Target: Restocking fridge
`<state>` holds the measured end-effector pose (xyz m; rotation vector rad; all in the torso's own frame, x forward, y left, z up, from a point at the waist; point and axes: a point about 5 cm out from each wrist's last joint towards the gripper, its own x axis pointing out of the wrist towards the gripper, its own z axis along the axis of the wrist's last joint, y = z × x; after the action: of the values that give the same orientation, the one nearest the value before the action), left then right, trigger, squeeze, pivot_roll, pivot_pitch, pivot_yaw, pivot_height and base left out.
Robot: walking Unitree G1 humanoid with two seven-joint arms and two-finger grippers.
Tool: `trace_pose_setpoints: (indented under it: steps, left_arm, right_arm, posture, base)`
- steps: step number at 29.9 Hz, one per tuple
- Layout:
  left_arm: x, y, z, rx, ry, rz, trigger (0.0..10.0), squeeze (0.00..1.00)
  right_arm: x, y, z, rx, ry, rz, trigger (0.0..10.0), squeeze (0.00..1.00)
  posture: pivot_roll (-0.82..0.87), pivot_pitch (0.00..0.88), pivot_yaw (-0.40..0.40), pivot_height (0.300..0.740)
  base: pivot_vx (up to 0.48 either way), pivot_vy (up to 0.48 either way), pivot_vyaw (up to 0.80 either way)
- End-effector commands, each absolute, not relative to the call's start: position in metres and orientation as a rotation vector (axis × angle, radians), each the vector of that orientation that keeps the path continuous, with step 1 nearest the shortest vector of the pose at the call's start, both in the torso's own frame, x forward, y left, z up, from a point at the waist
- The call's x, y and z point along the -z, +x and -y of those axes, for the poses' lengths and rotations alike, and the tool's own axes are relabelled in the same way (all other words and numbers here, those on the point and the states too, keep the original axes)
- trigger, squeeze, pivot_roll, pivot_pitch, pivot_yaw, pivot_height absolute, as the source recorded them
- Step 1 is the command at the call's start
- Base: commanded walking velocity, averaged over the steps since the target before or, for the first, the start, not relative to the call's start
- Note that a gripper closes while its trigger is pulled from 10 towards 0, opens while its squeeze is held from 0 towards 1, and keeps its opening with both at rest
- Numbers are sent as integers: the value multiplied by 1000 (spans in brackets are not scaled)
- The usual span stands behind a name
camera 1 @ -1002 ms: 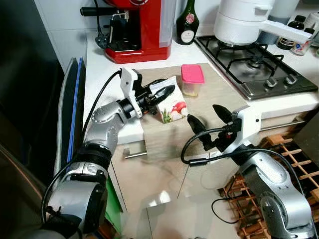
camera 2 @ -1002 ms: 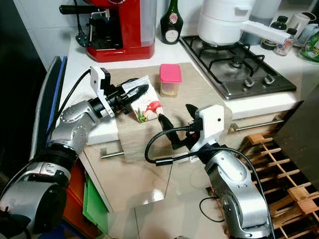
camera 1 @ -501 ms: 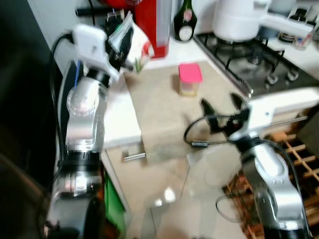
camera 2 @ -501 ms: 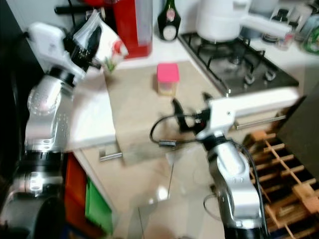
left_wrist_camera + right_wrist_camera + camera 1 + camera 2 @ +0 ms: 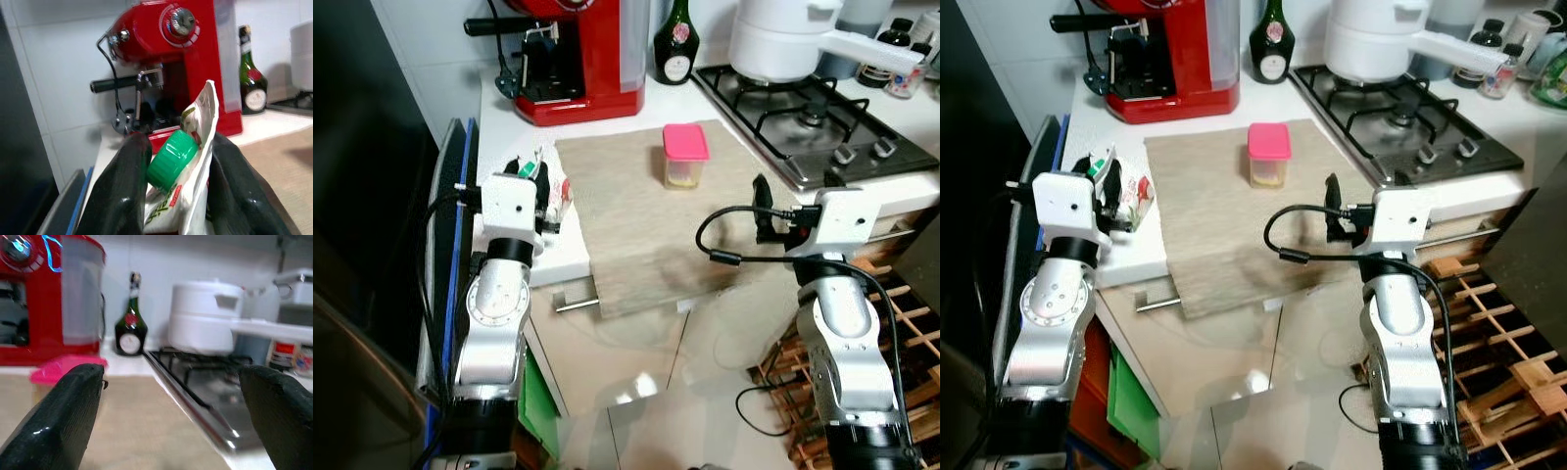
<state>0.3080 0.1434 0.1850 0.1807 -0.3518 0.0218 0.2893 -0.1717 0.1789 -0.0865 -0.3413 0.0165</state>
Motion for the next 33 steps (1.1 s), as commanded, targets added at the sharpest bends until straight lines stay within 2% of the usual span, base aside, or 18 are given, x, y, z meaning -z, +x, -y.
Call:
trace_pose_setpoints:
  steps: [1,8,33]
  left_arm:
    - [-190,310,-141,-44,170,360,10000,0]
    - [-194,316,-138,-54,182,360,10000,0]
    - [-194,318,-134,-53,153,340,10000,0]
  right_arm:
    - [-178,291,168,-31,-94,350,10000,0]
    - [-172,291,158,-70,-73,337,10000,0]
    - [-165,290,157,-99,-65,311,10000,0]
  posture:
    - [-46,0,32,740]
    - [-47,0,34,740]
    - [-57,0,36,740]
  base:
    - [0,0,0]
    - [-197,-175,0]
    - [-356,-322,0]
